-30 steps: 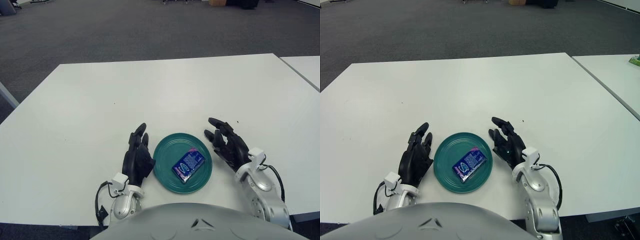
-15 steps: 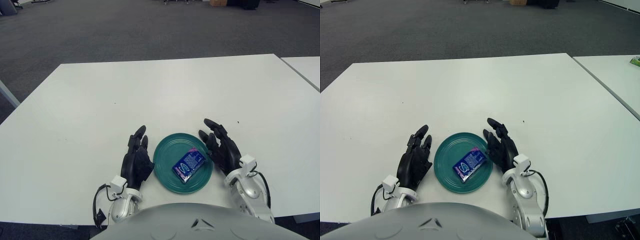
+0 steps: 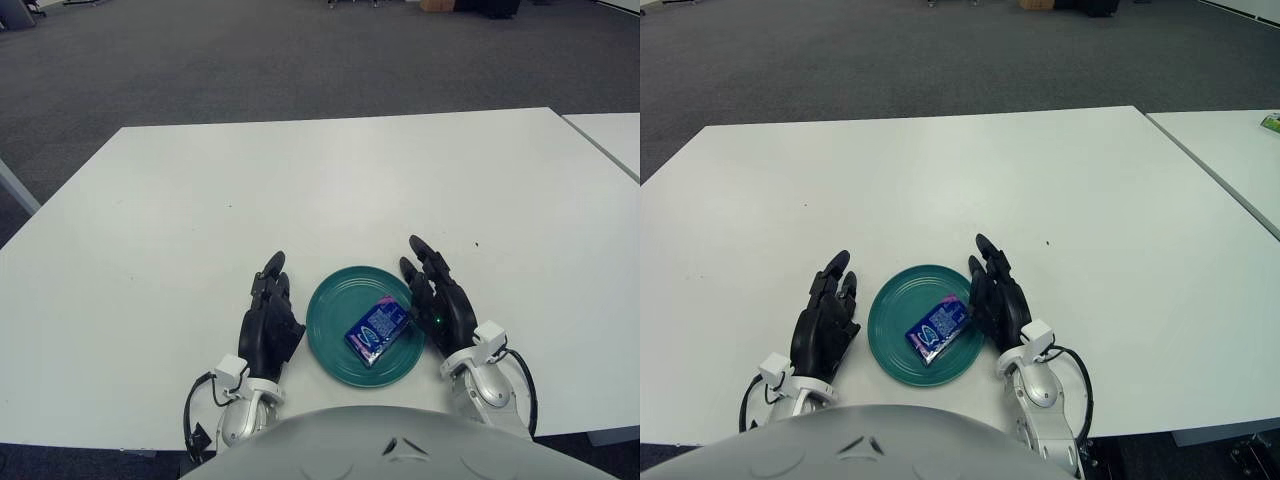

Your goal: Put the gum into the plate.

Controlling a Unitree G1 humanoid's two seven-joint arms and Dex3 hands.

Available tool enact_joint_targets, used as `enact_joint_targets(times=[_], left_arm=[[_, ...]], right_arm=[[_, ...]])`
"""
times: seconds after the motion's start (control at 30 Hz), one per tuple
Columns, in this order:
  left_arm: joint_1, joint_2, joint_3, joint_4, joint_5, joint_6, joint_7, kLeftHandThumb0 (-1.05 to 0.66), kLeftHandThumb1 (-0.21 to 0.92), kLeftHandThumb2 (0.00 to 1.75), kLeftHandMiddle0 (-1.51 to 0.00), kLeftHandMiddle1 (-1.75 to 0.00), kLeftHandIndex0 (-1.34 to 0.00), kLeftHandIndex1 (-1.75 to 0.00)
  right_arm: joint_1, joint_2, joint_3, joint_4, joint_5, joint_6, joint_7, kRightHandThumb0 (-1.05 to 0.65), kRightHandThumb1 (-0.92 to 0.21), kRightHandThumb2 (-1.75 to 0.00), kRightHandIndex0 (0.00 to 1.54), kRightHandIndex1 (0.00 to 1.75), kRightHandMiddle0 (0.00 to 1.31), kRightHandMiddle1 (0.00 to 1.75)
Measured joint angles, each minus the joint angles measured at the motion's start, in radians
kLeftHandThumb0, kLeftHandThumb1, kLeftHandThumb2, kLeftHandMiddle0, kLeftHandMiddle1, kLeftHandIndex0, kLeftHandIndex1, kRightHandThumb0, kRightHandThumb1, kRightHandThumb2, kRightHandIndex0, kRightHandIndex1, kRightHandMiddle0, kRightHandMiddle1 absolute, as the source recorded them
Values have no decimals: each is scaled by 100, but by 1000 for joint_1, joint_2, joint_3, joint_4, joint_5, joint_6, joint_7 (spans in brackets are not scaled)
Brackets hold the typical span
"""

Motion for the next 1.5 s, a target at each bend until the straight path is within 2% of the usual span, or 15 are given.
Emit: enact_joint_targets(times=[0.23, 0.7, 1.0, 1.23, 1.5], left_arm=[[0, -10, 13, 6, -13, -20, -3, -105, 92, 97, -14, -3, 0, -57], [1, -14, 21, 7, -31, -35, -6, -105, 92, 99, -8, 0, 0, -39], [5, -14, 21, -2, -22, -34, -4, -105, 92, 99, -8, -1, 0, -53], [11, -13, 19, -12, 1, -35, -4, -105, 92, 100, -7, 0, 0, -53], [8, -14, 18, -14, 3, -46, -6, -105, 92, 97, -7, -1, 0, -67]], right_arm=[[1, 2, 1, 5, 12, -10, -1, -98, -92, -97, 1, 0, 0, 11], [12, 6, 9, 5, 5, -50, -17, -100, -92, -99, 0, 0, 0, 5], [13, 6, 3, 4, -4, -71, -25, -95, -92, -94, 2, 1, 1, 5], [15, 6, -10, -14, -4, -48, -45, -94, -92, -93, 8, 1, 0, 17], [19, 8, -3, -44, 11, -32, -47, -95, -92, -94, 7, 0, 0, 18]])
